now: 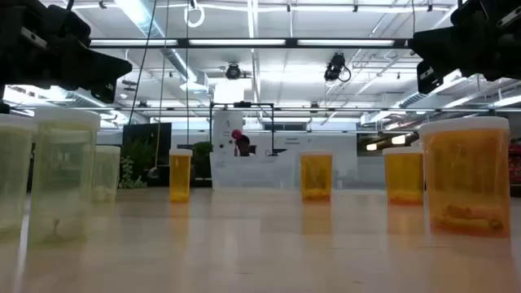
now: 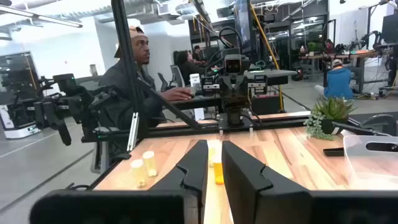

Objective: Pick and place medicine bottles into bin by pill shape (circle, oval)

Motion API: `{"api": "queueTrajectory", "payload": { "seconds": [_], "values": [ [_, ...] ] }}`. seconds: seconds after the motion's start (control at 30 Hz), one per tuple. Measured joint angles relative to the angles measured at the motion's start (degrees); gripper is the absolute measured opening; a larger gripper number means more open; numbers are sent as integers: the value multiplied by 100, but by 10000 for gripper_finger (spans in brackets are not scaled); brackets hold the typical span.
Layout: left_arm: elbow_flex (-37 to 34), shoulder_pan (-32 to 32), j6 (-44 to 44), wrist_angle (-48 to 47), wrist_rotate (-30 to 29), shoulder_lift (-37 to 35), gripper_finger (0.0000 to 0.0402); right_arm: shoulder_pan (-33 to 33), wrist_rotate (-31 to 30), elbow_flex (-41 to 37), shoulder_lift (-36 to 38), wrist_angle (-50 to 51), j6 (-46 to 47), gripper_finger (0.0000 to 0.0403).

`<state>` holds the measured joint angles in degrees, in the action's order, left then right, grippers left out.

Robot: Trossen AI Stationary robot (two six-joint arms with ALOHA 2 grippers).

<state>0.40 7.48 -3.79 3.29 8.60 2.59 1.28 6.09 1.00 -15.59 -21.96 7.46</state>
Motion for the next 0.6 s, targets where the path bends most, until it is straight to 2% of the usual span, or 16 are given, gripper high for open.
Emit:
{"api": "queueTrajectory", "payload": {
  "seconds": [0.6],
  "values": [
    [0, -1, -2, 0, 0, 0, 34, 0, -2, 0, -1, -1, 0, 54]
  ]
}}
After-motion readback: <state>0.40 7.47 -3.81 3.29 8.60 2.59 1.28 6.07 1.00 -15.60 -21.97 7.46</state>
